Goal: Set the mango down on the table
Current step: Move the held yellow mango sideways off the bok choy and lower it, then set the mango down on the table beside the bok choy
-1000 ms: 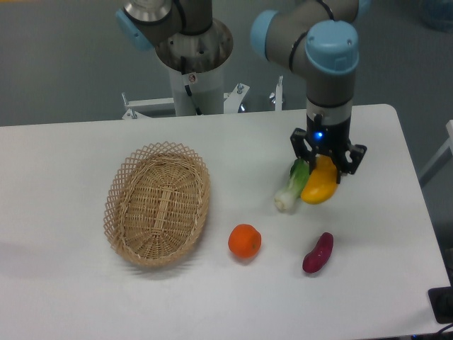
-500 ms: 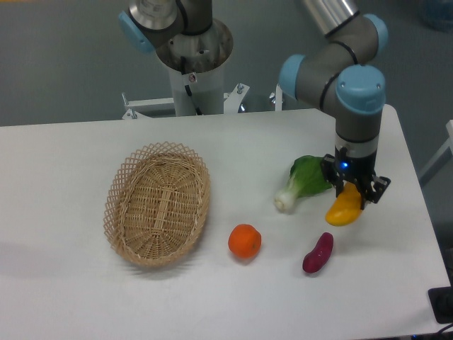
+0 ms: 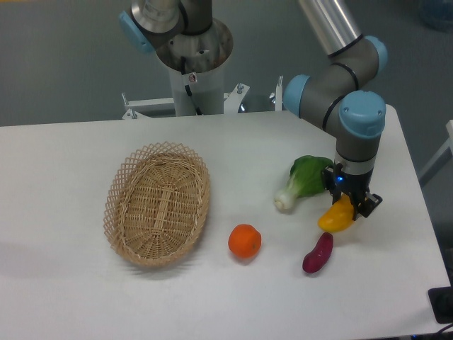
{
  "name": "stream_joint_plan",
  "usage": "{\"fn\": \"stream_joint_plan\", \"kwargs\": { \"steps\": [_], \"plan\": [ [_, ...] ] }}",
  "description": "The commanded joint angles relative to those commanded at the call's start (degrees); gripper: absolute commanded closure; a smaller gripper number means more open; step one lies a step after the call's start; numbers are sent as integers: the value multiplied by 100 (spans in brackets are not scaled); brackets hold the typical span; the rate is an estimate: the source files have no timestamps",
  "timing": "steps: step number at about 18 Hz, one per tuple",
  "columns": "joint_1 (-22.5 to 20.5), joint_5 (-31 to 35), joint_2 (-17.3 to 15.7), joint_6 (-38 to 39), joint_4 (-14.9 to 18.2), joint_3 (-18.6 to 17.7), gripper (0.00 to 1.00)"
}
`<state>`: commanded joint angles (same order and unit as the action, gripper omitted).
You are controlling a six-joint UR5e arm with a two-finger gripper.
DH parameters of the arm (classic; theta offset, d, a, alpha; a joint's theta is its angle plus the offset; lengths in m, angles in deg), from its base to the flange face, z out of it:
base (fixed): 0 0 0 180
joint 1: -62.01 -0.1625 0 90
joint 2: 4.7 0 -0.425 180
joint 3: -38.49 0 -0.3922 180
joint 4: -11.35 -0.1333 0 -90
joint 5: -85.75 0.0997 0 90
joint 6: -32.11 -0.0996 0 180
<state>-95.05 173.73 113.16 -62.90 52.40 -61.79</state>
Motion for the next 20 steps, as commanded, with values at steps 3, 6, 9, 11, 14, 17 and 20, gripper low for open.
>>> {"fn": "stream_joint_plan", "kwargs": {
  "steps": [3, 6, 9, 11, 14, 17, 20],
  "plan": [
    [17, 0, -9, 9, 0, -44, 48],
    [18, 0, -9, 9, 0, -44, 37],
    [17, 0, -18, 17, 0, -44, 10],
    [9, 0, -44, 17, 0, -44, 0],
    [9, 9, -114, 87, 9, -62, 0],
    [0, 26, -237, 236, 26, -36, 0],
    [0, 18, -299, 386, 17, 174, 0]
  ]
}}
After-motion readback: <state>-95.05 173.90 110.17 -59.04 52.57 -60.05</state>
